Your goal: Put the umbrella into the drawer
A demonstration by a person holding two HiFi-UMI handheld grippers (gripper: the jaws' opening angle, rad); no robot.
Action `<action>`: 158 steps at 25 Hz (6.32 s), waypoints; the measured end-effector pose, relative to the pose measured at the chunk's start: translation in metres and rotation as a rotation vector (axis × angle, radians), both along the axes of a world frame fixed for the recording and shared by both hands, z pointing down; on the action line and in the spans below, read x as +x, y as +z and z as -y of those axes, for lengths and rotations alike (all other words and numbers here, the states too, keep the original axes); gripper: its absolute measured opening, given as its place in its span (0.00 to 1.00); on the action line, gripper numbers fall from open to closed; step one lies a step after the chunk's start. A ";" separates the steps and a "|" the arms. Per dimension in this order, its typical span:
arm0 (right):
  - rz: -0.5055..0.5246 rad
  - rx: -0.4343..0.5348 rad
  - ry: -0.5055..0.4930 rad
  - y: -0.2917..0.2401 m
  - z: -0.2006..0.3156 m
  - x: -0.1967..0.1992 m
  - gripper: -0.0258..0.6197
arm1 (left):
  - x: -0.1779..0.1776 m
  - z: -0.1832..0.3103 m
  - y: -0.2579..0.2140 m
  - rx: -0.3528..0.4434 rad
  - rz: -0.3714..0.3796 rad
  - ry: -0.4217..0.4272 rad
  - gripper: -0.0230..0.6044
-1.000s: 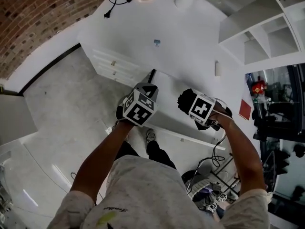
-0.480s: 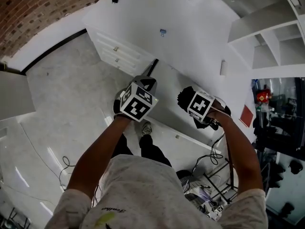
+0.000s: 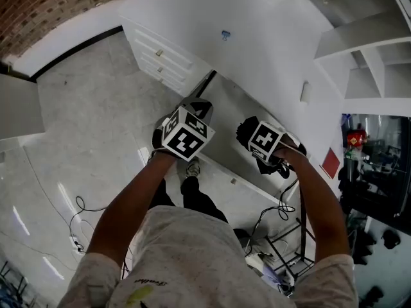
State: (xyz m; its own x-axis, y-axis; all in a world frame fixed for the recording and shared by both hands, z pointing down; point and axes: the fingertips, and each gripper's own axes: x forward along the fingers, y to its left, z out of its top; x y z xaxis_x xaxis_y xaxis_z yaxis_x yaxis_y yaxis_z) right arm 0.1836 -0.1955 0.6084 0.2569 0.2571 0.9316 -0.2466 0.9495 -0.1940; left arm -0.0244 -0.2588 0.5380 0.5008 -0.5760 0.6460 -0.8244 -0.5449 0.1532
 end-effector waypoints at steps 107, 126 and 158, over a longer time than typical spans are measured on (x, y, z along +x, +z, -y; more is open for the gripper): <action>0.182 0.085 0.062 0.089 0.006 0.027 0.45 | 0.082 -0.073 0.010 -0.081 0.149 -0.154 0.03; 0.237 0.096 0.082 0.086 0.006 0.027 0.45 | 0.084 -0.079 0.005 -0.086 0.143 -0.186 0.03; 0.347 0.278 0.377 0.011 0.012 0.018 0.45 | 0.063 -0.052 -0.056 0.006 -0.026 -0.093 0.03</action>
